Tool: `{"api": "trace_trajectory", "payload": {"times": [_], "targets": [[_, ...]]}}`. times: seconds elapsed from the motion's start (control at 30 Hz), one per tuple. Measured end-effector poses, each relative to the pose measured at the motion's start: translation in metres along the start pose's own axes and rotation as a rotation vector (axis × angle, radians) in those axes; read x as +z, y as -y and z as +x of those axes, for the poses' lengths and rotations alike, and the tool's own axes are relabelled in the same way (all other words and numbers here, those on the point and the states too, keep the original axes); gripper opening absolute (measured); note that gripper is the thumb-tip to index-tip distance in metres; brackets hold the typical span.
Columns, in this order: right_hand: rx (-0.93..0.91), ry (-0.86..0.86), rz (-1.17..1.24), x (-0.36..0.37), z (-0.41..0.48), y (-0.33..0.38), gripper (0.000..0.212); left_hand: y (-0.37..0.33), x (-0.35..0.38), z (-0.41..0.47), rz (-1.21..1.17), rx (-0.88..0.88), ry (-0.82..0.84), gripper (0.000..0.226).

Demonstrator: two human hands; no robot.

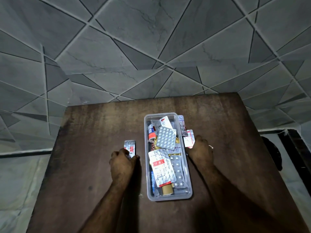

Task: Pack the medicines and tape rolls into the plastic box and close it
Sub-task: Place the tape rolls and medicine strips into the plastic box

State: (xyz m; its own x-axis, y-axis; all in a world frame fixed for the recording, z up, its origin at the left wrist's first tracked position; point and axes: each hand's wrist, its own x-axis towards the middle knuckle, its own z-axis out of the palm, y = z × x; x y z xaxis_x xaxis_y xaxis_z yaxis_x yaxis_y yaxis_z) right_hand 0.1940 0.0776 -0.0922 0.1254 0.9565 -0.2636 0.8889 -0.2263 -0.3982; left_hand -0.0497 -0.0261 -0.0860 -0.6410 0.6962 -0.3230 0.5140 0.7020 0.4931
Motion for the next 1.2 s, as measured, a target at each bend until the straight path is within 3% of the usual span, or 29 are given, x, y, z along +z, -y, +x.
{"api": "trace_trajectory", "payload": {"times": [0.27,0.43,0.63,0.77,0.9,1.2], "targets": [[0.160,0.034,0.213,-0.008,0.003,-0.016,0.032,0.002,0.001,0.005,0.017,0.025,-0.008,0.034],[0.302,0.025,0.453,-0.011,0.006,-0.022,0.010,0.002,-0.003,0.009,-0.055,0.007,-0.006,0.040],[0.226,0.027,0.824,-0.034,-0.001,0.004,0.013,-0.015,-0.017,0.003,-0.188,0.091,-0.073,0.040],[0.125,0.018,0.879,-0.044,-0.007,0.032,0.009,-0.036,-0.023,-0.004,-0.273,0.142,-0.082,0.040],[0.026,-0.043,0.779,-0.042,-0.009,0.051,0.018,-0.056,-0.020,-0.015,-0.284,0.271,-0.106,0.041],[-0.029,0.064,0.682,-0.029,-0.004,0.070,0.020,-0.079,-0.002,-0.023,-0.145,0.348,-0.082,0.038]]}}
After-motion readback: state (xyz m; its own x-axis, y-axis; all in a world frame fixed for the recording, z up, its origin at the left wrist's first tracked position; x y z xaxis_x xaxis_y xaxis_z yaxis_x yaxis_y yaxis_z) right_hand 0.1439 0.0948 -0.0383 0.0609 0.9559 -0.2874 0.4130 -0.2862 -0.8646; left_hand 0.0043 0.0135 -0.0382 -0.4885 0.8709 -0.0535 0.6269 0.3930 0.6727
